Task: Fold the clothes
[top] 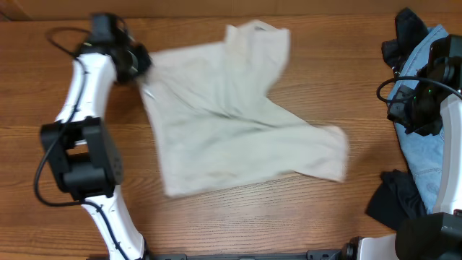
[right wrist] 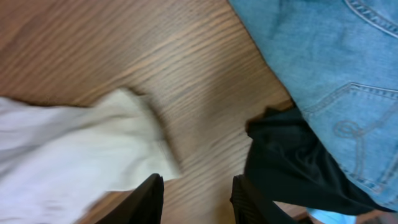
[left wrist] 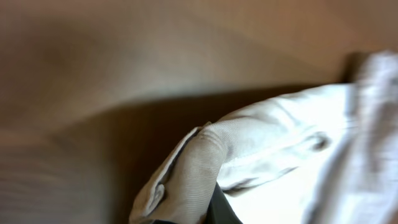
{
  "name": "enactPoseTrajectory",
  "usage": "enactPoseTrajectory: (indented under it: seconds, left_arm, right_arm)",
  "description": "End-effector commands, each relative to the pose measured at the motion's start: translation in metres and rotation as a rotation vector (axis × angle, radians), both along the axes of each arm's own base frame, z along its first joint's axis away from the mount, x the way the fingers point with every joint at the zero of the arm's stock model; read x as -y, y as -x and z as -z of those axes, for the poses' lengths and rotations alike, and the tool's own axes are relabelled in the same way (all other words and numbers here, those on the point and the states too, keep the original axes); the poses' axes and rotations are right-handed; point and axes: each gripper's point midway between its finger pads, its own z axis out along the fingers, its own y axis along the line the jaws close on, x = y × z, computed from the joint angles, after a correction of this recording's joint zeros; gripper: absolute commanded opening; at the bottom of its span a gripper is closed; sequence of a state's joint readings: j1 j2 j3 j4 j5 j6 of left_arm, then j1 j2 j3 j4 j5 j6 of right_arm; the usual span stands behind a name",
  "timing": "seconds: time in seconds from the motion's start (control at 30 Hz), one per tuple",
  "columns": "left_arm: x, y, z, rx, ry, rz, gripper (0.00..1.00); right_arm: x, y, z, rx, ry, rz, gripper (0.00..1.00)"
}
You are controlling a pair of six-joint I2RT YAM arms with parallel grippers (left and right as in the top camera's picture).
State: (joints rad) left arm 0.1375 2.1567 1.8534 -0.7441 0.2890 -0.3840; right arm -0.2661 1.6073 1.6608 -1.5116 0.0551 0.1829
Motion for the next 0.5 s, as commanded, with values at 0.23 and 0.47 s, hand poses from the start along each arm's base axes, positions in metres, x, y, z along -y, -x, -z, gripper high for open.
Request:
enactPoseTrajectory:
  seconds: [0.23, 0.47]
  left_arm:
    - [0.005, 0.060, -0.024, -0.206, 0.135, 0.047, 1.00]
    - [0.052, 0.120, -0.008, -0.442, 0.103, 0.229, 0.98]
  right_arm:
    - [-0.019, -0.020, -0.010, 0.105, -0.091, -0.090, 0.40]
    - [-0.054, -0.024, -0.004, 0.107, -0.215, -0.225, 0.42]
